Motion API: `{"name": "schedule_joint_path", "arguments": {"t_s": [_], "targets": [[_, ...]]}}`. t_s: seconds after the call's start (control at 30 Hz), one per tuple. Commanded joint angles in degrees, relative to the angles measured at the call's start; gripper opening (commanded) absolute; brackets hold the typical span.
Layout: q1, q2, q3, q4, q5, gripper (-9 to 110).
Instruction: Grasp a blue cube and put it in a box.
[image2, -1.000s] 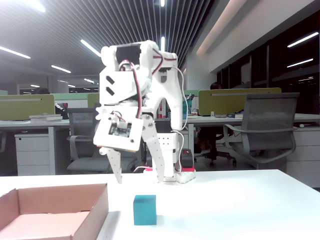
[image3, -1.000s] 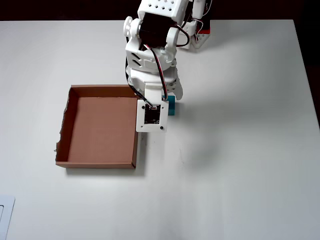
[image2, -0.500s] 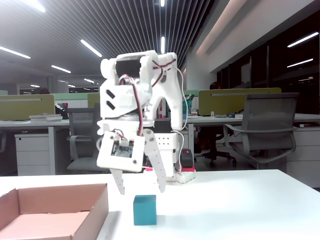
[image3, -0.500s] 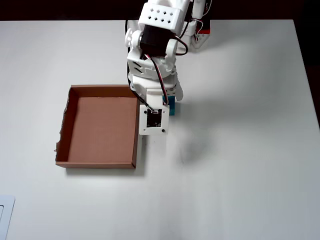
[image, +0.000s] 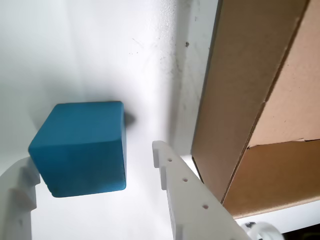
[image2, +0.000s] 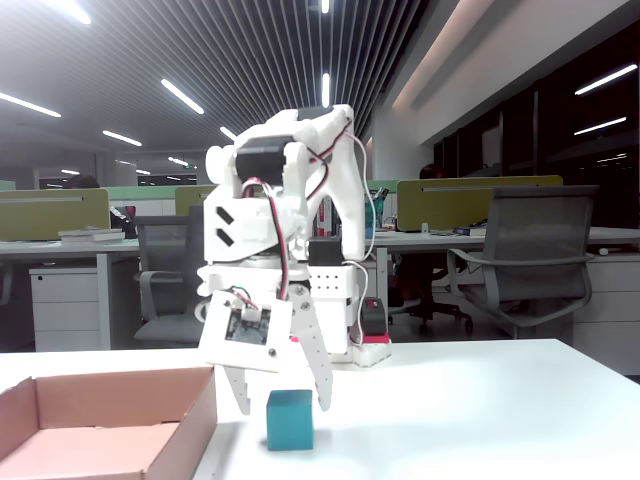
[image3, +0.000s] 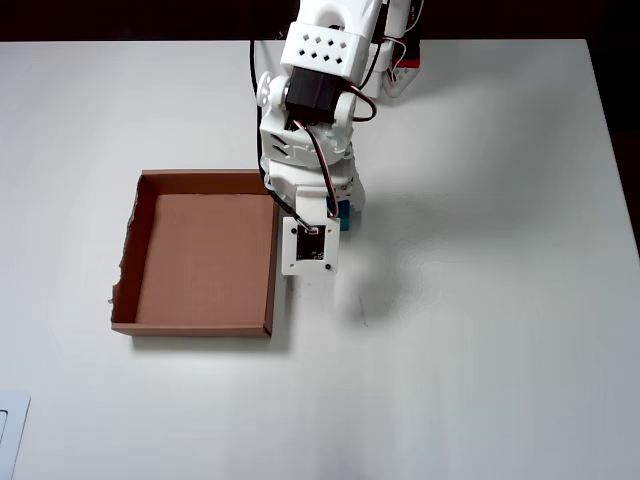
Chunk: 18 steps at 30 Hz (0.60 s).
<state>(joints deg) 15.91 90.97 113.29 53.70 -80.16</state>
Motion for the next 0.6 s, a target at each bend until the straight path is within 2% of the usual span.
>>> {"name": "schedule_joint_path", "arguments": {"t_s": [0.0,0.57], "targets": [[-0.79,0.35,0.0,-0.88,-0.62,30],[-2.9,1.49,1.14,-1.32,0.7,25]]}}
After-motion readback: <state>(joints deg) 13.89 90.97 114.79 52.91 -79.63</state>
